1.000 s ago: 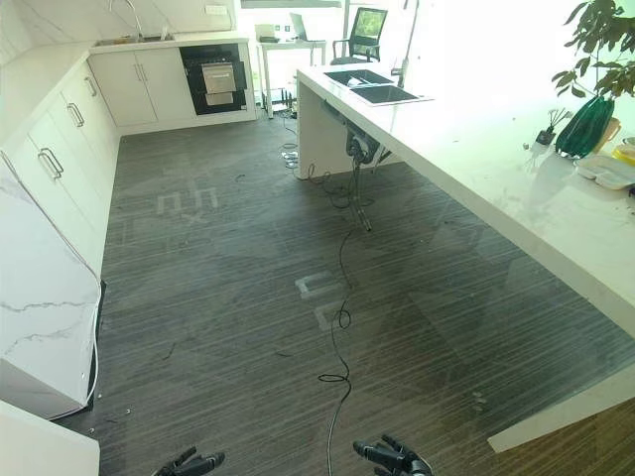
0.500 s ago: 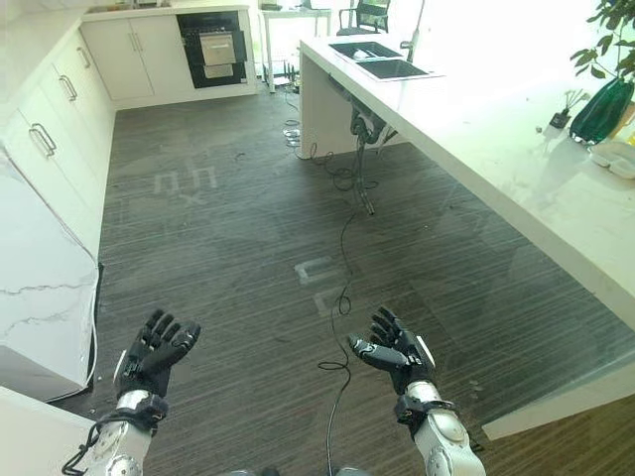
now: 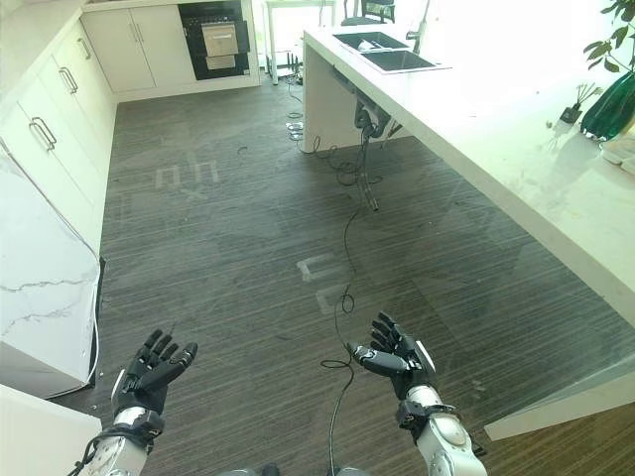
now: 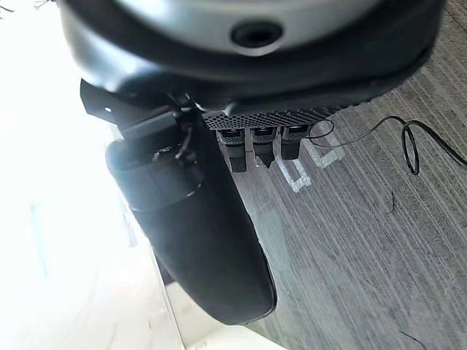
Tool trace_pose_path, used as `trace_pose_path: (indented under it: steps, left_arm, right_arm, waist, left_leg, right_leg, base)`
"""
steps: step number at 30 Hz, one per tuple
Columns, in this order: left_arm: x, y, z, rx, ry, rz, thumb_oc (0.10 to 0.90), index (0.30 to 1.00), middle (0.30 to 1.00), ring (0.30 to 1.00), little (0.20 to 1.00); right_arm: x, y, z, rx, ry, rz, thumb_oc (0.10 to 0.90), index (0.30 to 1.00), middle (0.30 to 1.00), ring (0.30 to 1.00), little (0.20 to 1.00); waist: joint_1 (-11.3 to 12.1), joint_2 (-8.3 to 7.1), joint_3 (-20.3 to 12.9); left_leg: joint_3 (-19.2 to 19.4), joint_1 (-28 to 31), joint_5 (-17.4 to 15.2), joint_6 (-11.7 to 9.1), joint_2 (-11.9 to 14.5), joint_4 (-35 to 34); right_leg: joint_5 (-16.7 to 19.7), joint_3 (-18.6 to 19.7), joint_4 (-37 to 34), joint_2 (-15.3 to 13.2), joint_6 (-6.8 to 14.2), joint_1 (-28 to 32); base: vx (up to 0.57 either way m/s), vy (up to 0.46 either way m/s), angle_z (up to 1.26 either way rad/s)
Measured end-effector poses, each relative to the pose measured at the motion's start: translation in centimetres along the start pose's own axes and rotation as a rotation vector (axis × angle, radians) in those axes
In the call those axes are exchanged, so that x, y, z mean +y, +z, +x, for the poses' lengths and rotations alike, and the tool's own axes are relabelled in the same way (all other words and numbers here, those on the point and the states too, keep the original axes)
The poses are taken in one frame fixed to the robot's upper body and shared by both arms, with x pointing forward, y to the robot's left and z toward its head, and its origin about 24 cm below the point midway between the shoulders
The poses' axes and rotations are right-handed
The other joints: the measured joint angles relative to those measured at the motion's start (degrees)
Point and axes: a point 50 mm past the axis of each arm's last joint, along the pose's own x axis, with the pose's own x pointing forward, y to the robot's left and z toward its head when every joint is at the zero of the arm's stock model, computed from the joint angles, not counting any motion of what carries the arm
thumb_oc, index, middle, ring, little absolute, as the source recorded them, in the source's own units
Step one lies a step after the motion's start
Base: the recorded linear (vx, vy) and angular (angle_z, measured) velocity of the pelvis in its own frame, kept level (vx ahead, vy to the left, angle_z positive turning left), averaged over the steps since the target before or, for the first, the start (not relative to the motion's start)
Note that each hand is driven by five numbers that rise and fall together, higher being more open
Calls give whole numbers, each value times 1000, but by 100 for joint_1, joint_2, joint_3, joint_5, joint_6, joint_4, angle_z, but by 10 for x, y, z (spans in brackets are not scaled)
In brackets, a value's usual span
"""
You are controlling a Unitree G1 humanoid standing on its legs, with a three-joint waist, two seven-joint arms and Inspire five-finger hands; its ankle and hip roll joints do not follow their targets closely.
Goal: Place the dishes in the dishwasher.
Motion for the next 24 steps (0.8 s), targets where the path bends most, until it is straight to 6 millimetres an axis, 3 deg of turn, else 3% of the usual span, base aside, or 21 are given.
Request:
trace_pose_path:
  steps: [1,2,3,5,6,7,8,10,11,13,15,18,19,20,21,23,24]
  left_arm:
    - [-1,3,1,-12,-10,4,800,900,900,900,900]
    - [-1,9,2,-36,-17,13,800,900,900,900,900]
    - [-6,16,8,-60,-43,17,800,900,900,900,900]
    - [-6,14,7,-54,-49,16,800,900,900,900,900]
    - [-3,11,4,-42,-42,17,800,900,900,900,900]
    - [-1,9,2,-34,-36,18,800,900,900,900,900]
    - [-2,6,1,-28,-36,11,800,900,900,900,900]
    - [-10,1,1,-21,-65,-11,800,900,900,900,900]
    - [-11,-2,0,-12,-71,-10,800,900,900,900,900]
    - [-9,-10,-6,9,-53,-30,800,900,900,900,900]
    - [-8,-11,-7,14,-46,-30,800,900,900,900,900]
    - [-16,-3,2,-15,-72,-32,800,900,900,900,900]
    - [-20,1,6,-29,-84,-21,800,900,900,900,900]
    - [-22,9,9,-53,-103,0,800,900,900,900,900]
    - [-21,17,11,-72,-115,24,800,900,900,900,900]
    - [-20,21,13,-78,-119,55,800,900,900,900,900]
    - [-23,26,16,-97,-139,63,800,900,900,900,900]
  right_arm:
    - [-1,1,0,-2,10,-11,800,900,900,900,900]
    - [0,5,2,-15,21,-16,800,900,900,900,900]
    - [-1,8,2,-31,22,-20,800,900,900,900,900]
    - [-1,9,1,-37,21,-24,800,900,900,900,900]
    - [1,13,1,-57,31,-28,800,900,900,900,900]
    - [4,14,2,-64,41,-29,800,900,900,900,900]
    - [3,15,2,-65,41,-31,800,900,900,900,900]
    - [0,18,3,-71,31,-39,800,900,900,900,900]
    - [0,19,4,-73,33,-43,800,900,900,900,900]
    - [-5,14,-2,-49,29,-53,800,900,900,900,900]
    - [-7,12,-5,-41,26,-57,800,900,900,900,900]
    - [-11,16,-9,-55,19,-66,800,900,900,900,900]
    - [-10,19,-10,-68,23,-65,800,900,900,900,900]
    - [-5,20,-10,-85,32,-48,800,900,900,900,900]
    - [3,18,-10,-96,41,-23,800,900,900,900,900]
    - [11,15,-9,-104,52,0,800,900,900,900,900]
    - [20,17,-8,-135,63,45,800,900,900,900,900]
  waist:
    - [76,-91,114]
    - [98,-278,335]
    - [67,-397,545]
    - [229,-422,654]
    - [257,-360,737]
    - [251,-339,749]
    - [180,-276,783]
    - [73,35,858]
    - [48,170,931]
    - [162,338,1001]
    - [216,348,992]
    - [191,357,870]
    - [179,298,847]
    - [190,158,689]
    - [210,45,551]
    - [163,21,428]
    - [141,100,385]
  left_leg:
    - [39,92,80,-142,-39,-33]
    - [6,-18,107,-324,-86,392]
    - [-137,-481,153,-402,-86,1351]
    - [-206,-1020,500,-723,21,2171]
    - [-118,-1067,304,-573,105,1978]
    - [-55,-998,211,-480,149,1323]
    - [-15,-891,181,-533,206,677]
    - [-40,-1071,158,-603,627,13]
    - [-172,-1270,216,-764,852,6]
    - [-527,-1460,280,-868,1073,167]
    - [-349,-1442,278,-856,1094,261]
    - [-375,-963,305,-609,732,225]
    - [-377,-875,389,-447,592,223]
    - [-253,-851,447,-142,423,332]
    - [-248,-805,99,-20,260,474]
    - [-366,-646,119,120,129,387]
    - [-452,-633,-9,206,123,578]
  right_leg:
    - [-167,81,179,3,-54,-71]
    - [-335,255,459,-3,-209,-112]
    - [-422,302,659,-99,-337,-130]
    - [-457,427,673,-59,-378,-187]
    - [-402,396,565,-22,-361,-180]
    - [-398,389,533,-12,-357,-186]
    - [-333,398,443,69,-307,-161]
    - [-205,431,219,444,-339,-138]
    - [-141,501,152,640,-427,-114]
    - [-169,723,135,828,-428,-15]
    - [-215,836,134,754,-418,56]
    - [-449,1030,137,555,-143,303]
    - [-539,1052,160,417,7,405]
    - [-657,1064,164,204,146,471]
    - [-560,983,-23,49,293,687]
    - [-307,723,160,-82,406,782]
    - [-144,554,1401,-262,641,276]
  base:
    - [-6,-137,6]
    - [32,-135,39]
    - [86,-95,43]
    - [130,-33,-8]
    - [203,106,-36]
    - [239,176,-9]
    - [251,216,17]
    - [283,170,28]
    - [366,206,5]
    - [349,227,-44]
    - [372,260,-49]
    - [334,228,-25]
    - [348,216,-8]
    - [413,270,1]
    - [405,331,10]
    - [245,264,27]
    - [157,181,28]
